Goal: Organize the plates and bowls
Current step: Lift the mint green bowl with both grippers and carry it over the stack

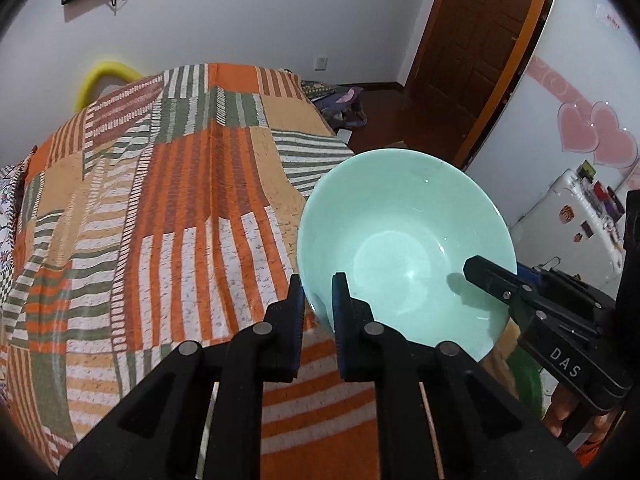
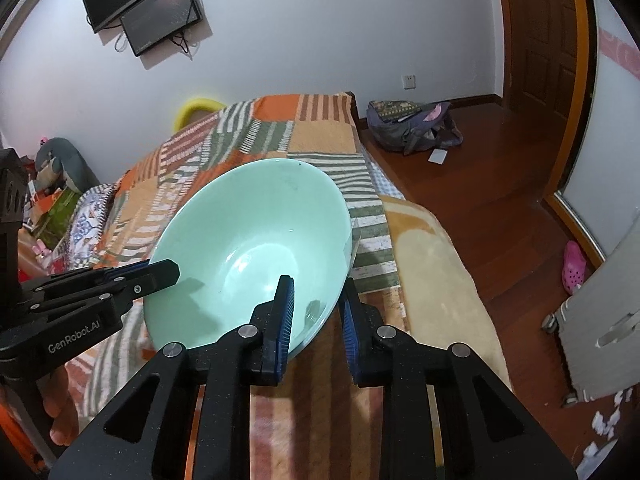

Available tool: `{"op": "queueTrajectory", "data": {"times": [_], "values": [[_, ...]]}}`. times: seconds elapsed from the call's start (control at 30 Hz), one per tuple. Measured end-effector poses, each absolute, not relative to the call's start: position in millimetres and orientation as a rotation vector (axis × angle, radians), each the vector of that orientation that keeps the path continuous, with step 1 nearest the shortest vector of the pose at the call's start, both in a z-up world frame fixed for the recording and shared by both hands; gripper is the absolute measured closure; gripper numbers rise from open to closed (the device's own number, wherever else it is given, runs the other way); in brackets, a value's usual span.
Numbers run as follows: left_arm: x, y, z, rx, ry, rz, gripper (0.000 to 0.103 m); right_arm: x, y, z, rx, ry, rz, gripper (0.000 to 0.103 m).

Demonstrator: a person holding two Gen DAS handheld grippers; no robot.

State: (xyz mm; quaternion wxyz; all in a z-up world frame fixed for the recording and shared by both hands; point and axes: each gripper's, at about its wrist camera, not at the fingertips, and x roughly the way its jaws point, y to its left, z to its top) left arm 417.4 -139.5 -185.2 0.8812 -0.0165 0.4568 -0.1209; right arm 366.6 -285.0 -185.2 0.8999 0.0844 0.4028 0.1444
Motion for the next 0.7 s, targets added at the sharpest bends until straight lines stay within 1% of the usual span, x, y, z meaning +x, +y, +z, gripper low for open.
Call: {"op": "queueTrajectory", "data": {"times": [0.4,0.7], "values": [[345.1,-108.0,-122.6,-0.028,0.829,-0.226,0.091,316.4,-260.6,-139.5,0.149,0.764,0.355,0.082],[287.3,-69.7,-93.8,-0.058,0.785,-0.197,0.091,276.8,-233.3,-113.7,0.127,0.710,0.402,0.082]]}}
